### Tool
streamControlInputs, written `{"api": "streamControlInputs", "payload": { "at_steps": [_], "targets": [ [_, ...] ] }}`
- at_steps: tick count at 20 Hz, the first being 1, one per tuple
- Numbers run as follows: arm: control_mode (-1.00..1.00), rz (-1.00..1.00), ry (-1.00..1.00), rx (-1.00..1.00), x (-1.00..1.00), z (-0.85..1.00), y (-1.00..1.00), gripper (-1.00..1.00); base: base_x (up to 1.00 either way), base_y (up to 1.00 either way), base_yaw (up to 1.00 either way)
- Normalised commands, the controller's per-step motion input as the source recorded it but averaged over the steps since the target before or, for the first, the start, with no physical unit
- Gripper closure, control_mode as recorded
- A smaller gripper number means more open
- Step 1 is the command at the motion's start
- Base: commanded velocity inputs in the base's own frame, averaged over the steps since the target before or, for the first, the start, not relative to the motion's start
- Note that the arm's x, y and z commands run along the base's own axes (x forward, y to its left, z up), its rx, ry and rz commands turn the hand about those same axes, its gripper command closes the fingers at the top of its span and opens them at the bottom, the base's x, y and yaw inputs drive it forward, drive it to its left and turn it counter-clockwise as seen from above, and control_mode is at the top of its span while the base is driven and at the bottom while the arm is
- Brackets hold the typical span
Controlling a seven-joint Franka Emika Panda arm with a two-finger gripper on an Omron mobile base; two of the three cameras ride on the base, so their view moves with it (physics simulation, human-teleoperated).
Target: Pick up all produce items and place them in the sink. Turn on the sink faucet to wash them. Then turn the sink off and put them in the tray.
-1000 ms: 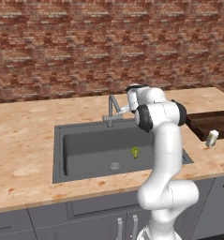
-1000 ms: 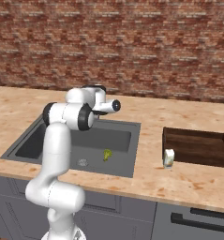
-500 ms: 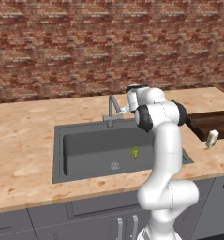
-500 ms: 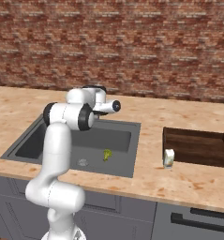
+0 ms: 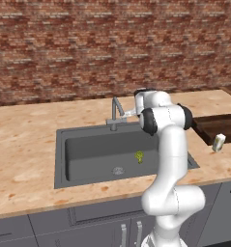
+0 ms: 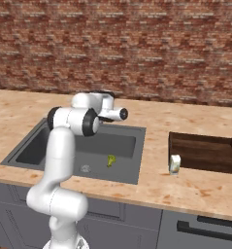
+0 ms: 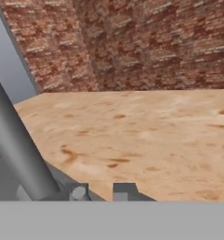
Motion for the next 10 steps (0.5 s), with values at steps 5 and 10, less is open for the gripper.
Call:
{"api": "streamControlInputs", "payload": {
  "at_steps": [5,10],
  "targets": [
    [-1.0,0.0,0.06,0.13,0.0,-0.34,-0.47,1.0,0.0,0.0,0.0],
    [-1.0,0.0,0.11,0.14,0.0,-0.26,-0.55,1.0,0.0,0.0,0.0]
  ]
}}
